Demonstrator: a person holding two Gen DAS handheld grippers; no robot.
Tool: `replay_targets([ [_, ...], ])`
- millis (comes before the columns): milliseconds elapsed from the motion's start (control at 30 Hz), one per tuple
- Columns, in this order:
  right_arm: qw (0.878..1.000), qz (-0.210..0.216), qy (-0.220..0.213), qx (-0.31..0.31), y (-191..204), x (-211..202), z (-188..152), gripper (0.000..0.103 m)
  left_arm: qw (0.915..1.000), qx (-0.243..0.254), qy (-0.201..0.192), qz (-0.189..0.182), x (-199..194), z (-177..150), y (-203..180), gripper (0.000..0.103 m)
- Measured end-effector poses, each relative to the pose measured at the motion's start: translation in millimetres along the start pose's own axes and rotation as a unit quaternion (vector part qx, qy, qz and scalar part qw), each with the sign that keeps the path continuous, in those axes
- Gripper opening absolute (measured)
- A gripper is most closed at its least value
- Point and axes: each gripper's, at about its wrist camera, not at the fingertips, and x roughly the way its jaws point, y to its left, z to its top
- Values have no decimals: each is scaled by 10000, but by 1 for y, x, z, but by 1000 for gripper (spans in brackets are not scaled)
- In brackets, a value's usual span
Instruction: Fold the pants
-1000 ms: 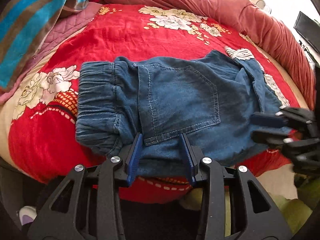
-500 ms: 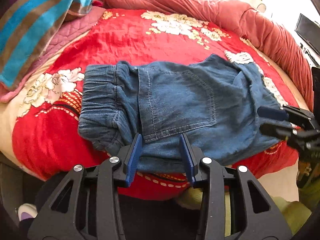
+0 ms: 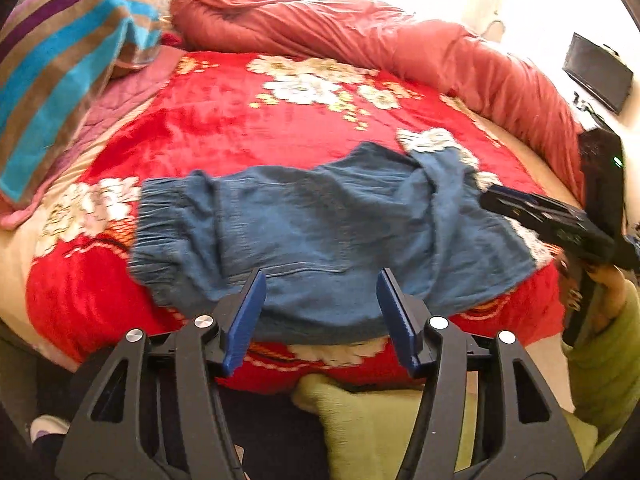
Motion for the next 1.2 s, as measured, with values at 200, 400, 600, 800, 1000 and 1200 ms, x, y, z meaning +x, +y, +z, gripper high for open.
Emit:
replay_targets([
  [200,9994,-337,67,85,-18,16,24,56,9982,204,328,-460,25,3,-30,50],
  [400,9972,-570,290,386,-44,54,57,56,9941,362,659,-781,56,6,-56,50],
  [600,9916,-1030,640,442,-63,108,85,56,9914,584,776,-875,86,21,-79,50],
  [800,9866,-1298,850,502,-79,145,102,56,9888,487,957,-1034,119,30,-91,49],
  [1000,9807,-1569,1081,433,-97,170,96,47,9888,895,873,-817,124,16,-105,27],
  [1200,9868,-1407,627,494,-99,133,95,10,9890,711,861,-967,119,14,-97,24],
])
